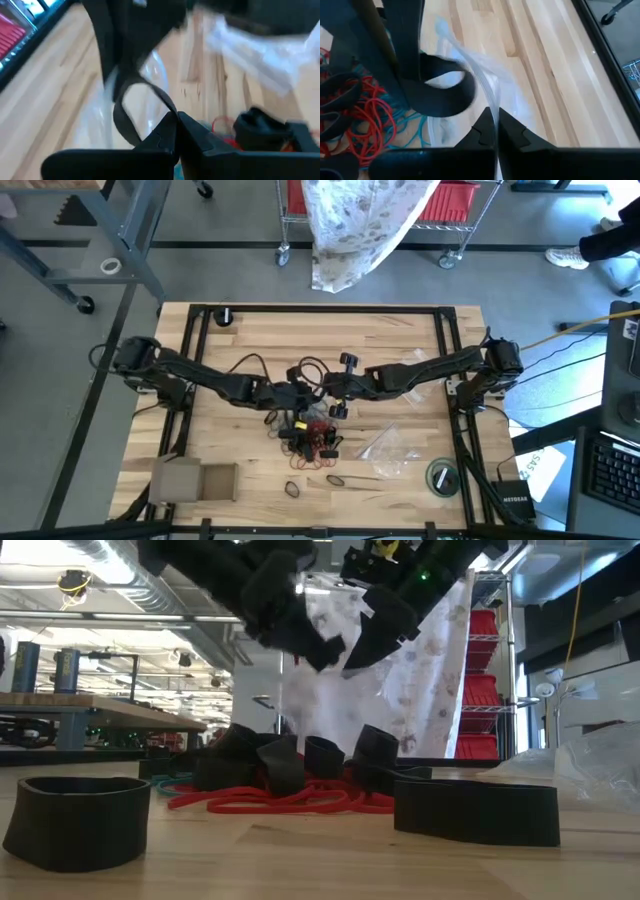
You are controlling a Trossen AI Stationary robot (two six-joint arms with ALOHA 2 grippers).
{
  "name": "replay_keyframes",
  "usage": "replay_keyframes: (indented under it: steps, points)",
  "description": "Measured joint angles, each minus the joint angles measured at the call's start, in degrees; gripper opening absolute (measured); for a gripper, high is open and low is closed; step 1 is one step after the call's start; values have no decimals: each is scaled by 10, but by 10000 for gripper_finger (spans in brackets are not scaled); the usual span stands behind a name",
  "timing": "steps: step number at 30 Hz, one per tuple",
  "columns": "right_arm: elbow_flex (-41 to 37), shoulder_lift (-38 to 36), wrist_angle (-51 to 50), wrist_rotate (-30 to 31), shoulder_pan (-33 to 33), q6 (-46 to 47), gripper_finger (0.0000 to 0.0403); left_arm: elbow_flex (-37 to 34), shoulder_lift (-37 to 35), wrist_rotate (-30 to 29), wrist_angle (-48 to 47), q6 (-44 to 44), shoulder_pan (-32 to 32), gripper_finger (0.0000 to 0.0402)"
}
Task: Sort rubber bands
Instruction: Put the black rubber band into the transparent zip lock bag
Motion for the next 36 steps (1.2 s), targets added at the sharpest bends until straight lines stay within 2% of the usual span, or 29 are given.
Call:
replay_keyframes:
  steps: [4,9,13,17,25,28,31,36]
  points:
    - [0,0,0,-15,0,-1,0,0,0,5,-6,-30,5,0]
    - [0,0,6,-15,0,-5,0,0,0,120,-15,-49,24,0]
    - [-1,0,36,-23,0,-9,0,0,0,158,-18,-46,35,0]
    - [-1,0,45,-41,4,-19,0,0,0,160,-32,-77,51,0]
    - [-1,0,45,-43,28,-31,0,0,-2,157,-19,-229,84,0]
    - [-1,0,42,-34,28,-24,0,0,-2,156,-6,-255,86,0]
    - [-1,-3,36,-9,27,-11,0,-1,-5,137,-12,-275,86,0]
    - [-1,-12,32,-34,27,-6,0,0,-7,77,-36,-298,85,0]
